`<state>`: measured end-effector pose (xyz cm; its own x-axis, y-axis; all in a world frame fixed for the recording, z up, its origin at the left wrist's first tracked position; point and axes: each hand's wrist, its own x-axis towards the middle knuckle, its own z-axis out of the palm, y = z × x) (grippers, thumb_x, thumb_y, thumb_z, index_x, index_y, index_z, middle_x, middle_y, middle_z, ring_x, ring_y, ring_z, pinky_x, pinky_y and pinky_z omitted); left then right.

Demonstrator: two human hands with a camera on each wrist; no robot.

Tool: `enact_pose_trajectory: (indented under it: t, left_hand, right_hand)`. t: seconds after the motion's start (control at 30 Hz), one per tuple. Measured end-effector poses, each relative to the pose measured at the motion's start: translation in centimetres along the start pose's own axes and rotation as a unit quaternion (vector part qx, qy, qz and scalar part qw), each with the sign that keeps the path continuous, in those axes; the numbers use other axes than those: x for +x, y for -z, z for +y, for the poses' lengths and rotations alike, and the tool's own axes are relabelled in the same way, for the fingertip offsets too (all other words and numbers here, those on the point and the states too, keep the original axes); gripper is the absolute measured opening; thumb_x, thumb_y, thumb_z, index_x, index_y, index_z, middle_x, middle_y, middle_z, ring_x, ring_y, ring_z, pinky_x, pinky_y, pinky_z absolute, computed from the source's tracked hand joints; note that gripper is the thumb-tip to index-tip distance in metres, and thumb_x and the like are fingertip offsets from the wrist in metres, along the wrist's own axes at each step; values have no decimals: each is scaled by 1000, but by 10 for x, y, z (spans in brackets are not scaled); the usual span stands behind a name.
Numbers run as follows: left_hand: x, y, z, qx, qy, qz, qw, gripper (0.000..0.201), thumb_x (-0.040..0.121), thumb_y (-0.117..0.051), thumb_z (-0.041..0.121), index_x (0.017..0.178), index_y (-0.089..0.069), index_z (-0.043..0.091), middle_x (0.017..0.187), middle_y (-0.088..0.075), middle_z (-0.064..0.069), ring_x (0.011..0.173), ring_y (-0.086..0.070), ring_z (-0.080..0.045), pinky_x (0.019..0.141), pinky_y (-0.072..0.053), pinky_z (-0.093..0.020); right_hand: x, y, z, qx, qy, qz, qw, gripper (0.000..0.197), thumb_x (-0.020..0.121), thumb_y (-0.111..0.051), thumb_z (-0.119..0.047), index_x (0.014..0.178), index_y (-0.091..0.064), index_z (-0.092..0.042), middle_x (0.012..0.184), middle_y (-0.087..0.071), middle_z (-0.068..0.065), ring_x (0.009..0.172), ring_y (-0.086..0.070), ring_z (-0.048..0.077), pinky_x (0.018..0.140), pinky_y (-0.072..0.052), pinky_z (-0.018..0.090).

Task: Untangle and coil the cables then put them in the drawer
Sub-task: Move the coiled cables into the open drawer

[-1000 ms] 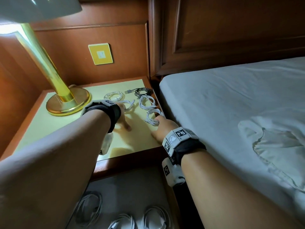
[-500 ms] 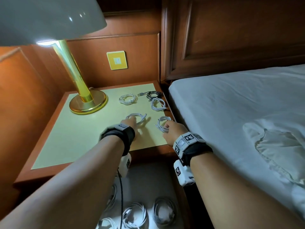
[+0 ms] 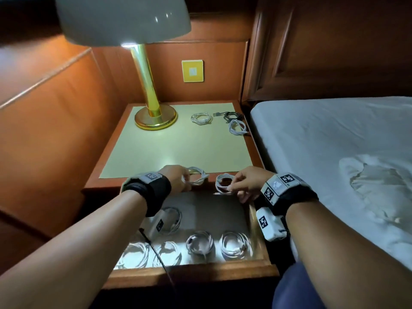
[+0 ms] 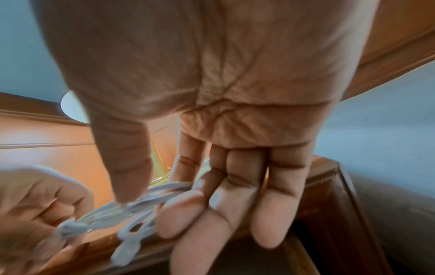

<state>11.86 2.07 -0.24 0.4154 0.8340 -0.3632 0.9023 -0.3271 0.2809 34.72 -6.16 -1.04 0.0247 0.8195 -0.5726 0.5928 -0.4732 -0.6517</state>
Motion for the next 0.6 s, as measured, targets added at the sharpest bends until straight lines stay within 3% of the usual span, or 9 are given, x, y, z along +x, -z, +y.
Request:
enact_pose_trajectory:
  t: [0.07, 0.17, 0.27, 0.3, 0.37, 0.4, 0.5, 0.6]
  left_hand:
    - [-18, -3, -6, 13, -13, -14, 1000, 10, 90, -70, 32, 91, -63, 26, 72, -55, 8, 67, -58, -16, 62, -45, -24]
    - [-39, -9, -11, -11, -16, -38, 999, 7, 91, -70, 30, 90, -64, 25, 71, -62, 3, 55, -60, -16, 54, -48, -23]
    - [-45, -17, -12, -50, 35, -117, 991, 8, 93, -66, 19, 86, -70, 16, 59, -64, -1, 40, -56, -16, 47, -53, -26]
    - [-45, -19, -11, -49, 54, -136, 988, 11, 93, -65, 17, 86, -72, 14, 55, -63, -1, 38, -56, -16, 46, -52, -26]
    - [-40, -29, -11, -25, 70, -156, 985, 15, 93, -66, 19, 84, -71, 8, 52, -62, -1, 37, -56, -16, 45, -52, -27]
    - [-36, -35, -10, -12, 77, -161, 984, 18, 93, -65, 20, 81, -69, 8, 53, -63, -2, 39, -58, -16, 47, -54, -29]
    - [-19, -54, -5, -1, 99, -165, 981, 22, 93, -63, 23, 79, -70, 7, 65, -70, -7, 49, -63, -22, 60, -60, -34]
    - [-5, -64, 6, -26, 114, -163, 980, 21, 94, -61, 20, 78, -65, 7, 66, -67, -9, 48, -61, -22, 50, -56, -30]
  right_hand:
    - [-5, -5, -4, -5, -5, -39, 999, 13, 89, -73, -25, 88, -70, -13, 63, -67, 4, 76, -72, 29, 50, -42, 22]
    - [-14, -13, -8, -24, -25, -76, 996, 9, 88, -74, -20, 87, -72, -12, 61, -67, 4, 68, -70, 26, 44, -42, 19]
    - [-17, -20, -8, -71, -57, -45, 995, 13, 89, -71, -14, 96, -73, -3, 62, -65, 6, 53, -65, 19, 39, -45, 19]
    - [-15, -22, -7, -97, -68, -25, 993, 15, 89, -70, -14, 98, -73, -1, 63, -65, 6, 53, -65, 19, 42, -50, 21]
    - [-8, -24, -2, -122, -92, -7, 988, 19, 89, -69, -14, 97, -74, 1, 66, -69, 9, 62, -71, 26, 64, -61, 31]
    - [-4, -26, 1, -113, -106, -10, 988, 18, 88, -67, -12, 96, -74, 3, 67, -69, 12, 63, -70, 29, 73, -61, 36]
    - [3, -31, 4, -95, -136, -36, 985, 14, 84, -60, -4, 85, -72, 5, 69, -69, 16, 65, -68, 31, 80, -57, 41]
    - [14, -34, 8, -124, -130, -28, 983, 21, 85, -51, 1, 73, -69, 4, 76, -75, 16, 69, -75, 29, 83, -60, 46]
